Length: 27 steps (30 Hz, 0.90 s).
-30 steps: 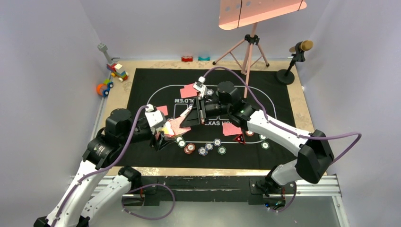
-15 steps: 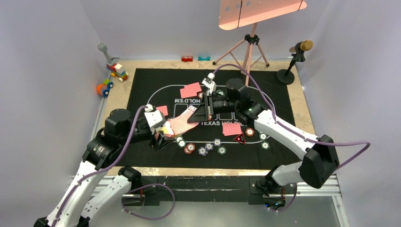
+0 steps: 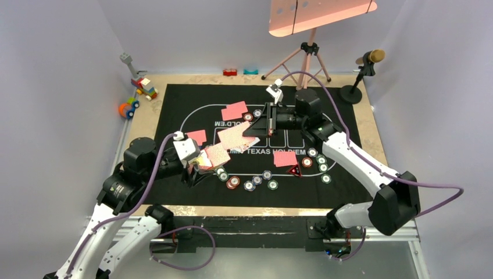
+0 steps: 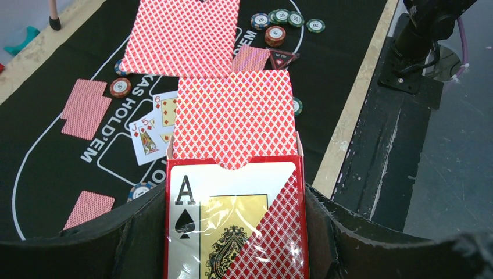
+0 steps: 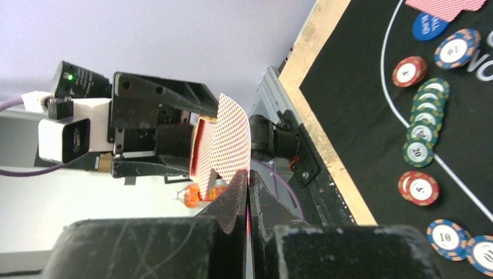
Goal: Distribute texas hold em gaming equipment
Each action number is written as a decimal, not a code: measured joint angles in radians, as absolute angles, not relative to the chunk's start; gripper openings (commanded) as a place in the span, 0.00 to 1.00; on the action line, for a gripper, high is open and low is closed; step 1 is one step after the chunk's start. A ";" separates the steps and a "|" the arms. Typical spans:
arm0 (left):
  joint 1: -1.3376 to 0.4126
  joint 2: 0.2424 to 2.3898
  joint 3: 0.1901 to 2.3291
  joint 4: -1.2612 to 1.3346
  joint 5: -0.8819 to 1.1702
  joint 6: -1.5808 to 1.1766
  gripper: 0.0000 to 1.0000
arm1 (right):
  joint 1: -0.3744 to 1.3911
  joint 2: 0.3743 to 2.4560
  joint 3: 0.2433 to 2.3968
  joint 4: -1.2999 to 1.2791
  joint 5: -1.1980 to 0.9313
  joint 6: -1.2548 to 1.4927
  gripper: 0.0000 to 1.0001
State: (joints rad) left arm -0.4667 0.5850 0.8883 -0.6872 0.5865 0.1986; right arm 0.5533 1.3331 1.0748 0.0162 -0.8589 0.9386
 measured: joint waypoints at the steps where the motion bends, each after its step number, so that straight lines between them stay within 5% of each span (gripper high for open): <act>1: -0.467 0.582 0.888 -0.687 0.586 0.199 0.00 | 0.538 1.336 1.071 0.031 -0.865 0.947 0.00; 27: -0.465 0.559 0.876 -0.676 0.588 0.199 0.00 | 0.497 1.249 1.022 0.121 -0.914 1.040 0.00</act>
State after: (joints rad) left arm -0.4648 0.5594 0.8764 -0.6762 0.5877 0.1993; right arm 0.4969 1.2491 1.0222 0.1207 -0.9142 1.0397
